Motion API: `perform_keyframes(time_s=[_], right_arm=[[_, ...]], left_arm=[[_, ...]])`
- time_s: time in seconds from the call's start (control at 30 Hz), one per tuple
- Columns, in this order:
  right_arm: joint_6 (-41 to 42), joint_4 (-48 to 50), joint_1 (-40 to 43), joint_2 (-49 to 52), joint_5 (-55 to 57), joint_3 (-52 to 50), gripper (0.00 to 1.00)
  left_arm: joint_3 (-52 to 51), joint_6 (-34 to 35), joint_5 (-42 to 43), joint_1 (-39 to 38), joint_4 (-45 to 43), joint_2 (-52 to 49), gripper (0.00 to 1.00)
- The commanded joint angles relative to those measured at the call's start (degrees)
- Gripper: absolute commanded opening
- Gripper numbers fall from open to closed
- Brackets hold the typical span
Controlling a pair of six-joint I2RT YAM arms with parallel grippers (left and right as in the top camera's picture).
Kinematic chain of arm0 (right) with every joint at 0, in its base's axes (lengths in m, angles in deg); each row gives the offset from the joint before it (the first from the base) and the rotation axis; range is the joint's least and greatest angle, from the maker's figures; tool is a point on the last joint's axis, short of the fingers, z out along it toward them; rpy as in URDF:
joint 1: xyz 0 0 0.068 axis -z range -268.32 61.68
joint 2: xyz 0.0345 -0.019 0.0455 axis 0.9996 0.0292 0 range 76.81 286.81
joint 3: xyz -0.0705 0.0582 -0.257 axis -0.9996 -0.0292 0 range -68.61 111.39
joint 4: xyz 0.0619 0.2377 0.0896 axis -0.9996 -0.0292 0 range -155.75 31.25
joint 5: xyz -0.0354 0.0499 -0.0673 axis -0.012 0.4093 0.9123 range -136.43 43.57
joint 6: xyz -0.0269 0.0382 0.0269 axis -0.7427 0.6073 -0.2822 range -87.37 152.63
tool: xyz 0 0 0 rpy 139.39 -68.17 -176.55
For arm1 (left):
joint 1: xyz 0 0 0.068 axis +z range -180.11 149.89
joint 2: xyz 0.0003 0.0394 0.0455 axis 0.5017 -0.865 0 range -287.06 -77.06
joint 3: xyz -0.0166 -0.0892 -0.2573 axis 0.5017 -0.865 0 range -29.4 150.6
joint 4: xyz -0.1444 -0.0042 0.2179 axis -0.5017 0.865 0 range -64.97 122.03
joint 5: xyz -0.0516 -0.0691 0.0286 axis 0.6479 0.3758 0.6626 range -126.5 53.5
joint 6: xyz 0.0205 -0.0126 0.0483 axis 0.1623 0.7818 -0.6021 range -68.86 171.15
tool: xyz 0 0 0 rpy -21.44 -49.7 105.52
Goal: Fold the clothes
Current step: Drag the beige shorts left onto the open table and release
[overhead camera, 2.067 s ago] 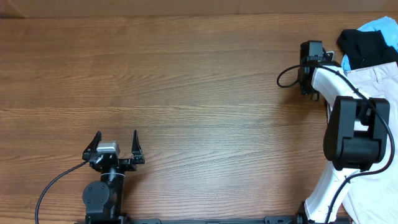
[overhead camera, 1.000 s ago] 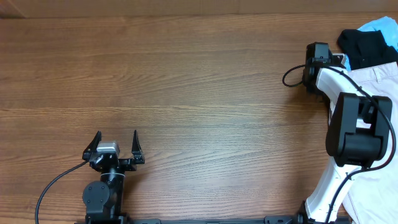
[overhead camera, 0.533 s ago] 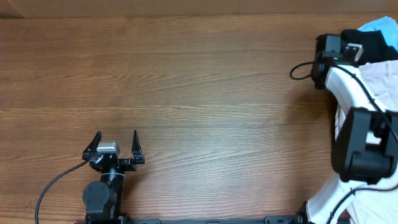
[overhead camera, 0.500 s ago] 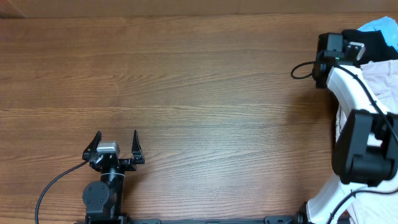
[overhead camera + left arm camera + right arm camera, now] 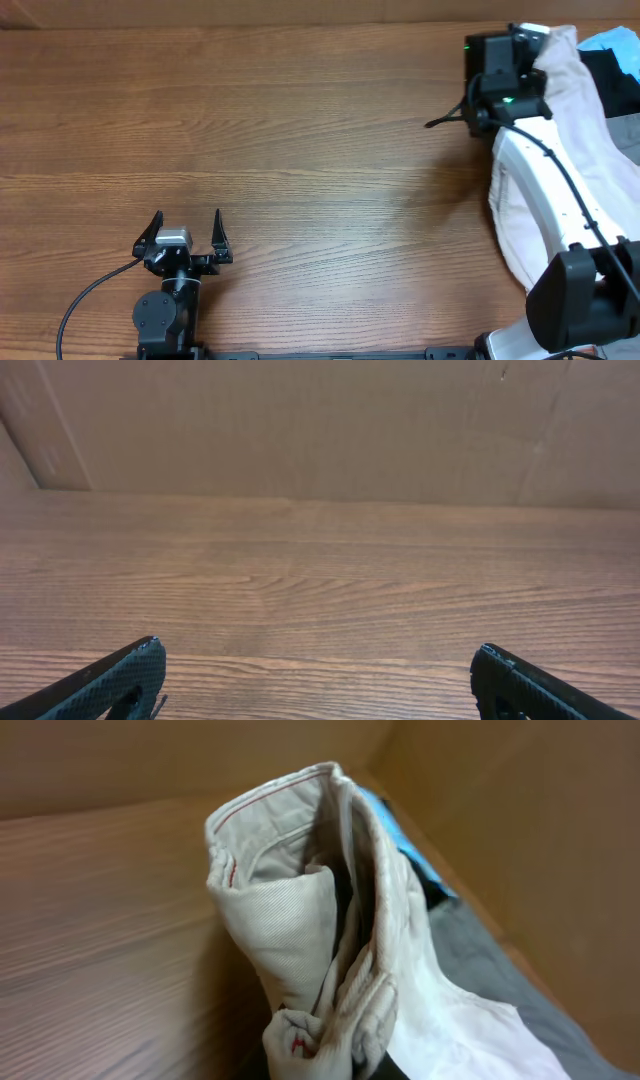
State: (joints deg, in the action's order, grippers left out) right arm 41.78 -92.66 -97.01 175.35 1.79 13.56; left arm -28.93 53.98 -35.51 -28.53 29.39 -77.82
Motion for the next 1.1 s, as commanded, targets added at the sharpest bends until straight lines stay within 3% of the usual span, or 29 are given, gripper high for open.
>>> perform_keyframes(time_s=[0.0, 0.13, 0.43, 0.67, 0.97, 1.0, 1.03, 1.07], right_arm=[[2.08, 0.72, -4.98, -2.32, -14.32, 1.55, 0.04], [13.97, 5.01, -10.14, -1.38, -34.58, 1.53, 0.04], [28.06, 18.36, -23.5, 8.5, -54.69, 1.53, 0.04], [31.85, 23.52, -35.1, 13.75, -59.45, 1.53, 0.04], [32.89, 24.63, -42.53, 13.88, -61.46, 1.55, 0.04], [32.46, 24.59, -42.62, 13.88, -61.24, 1.55, 0.09], [31.21, 24.68, -42.62, 13.88, -61.13, 1.55, 0.38], [30.69, 24.68, -42.47, 13.88, -61.0, 1.6, 0.4]], left_arm=[[-0.2, -0.72, -0.33, -0.22, 0.09, 0.39, 1.0], [-0.2, -0.72, -0.31, -0.22, 0.07, 0.39, 1.0], [-0.2, -0.72, -0.31, -0.22, 0.09, 0.39, 1.0], [-0.2, -0.72, -0.31, -0.22, 0.07, 0.39, 1.0], [-0.2, -0.72, -0.31, -0.22, 0.09, 0.39, 1.0], [-0.2, -0.72, -0.31, -0.22, 0.07, 0.39, 1.0], [-0.2, -0.72, -0.31, -0.22, 0.09, 0.39, 1.0], [-0.2, -0.72, -0.31, -0.22, 0.09, 0.39, 1.0]])
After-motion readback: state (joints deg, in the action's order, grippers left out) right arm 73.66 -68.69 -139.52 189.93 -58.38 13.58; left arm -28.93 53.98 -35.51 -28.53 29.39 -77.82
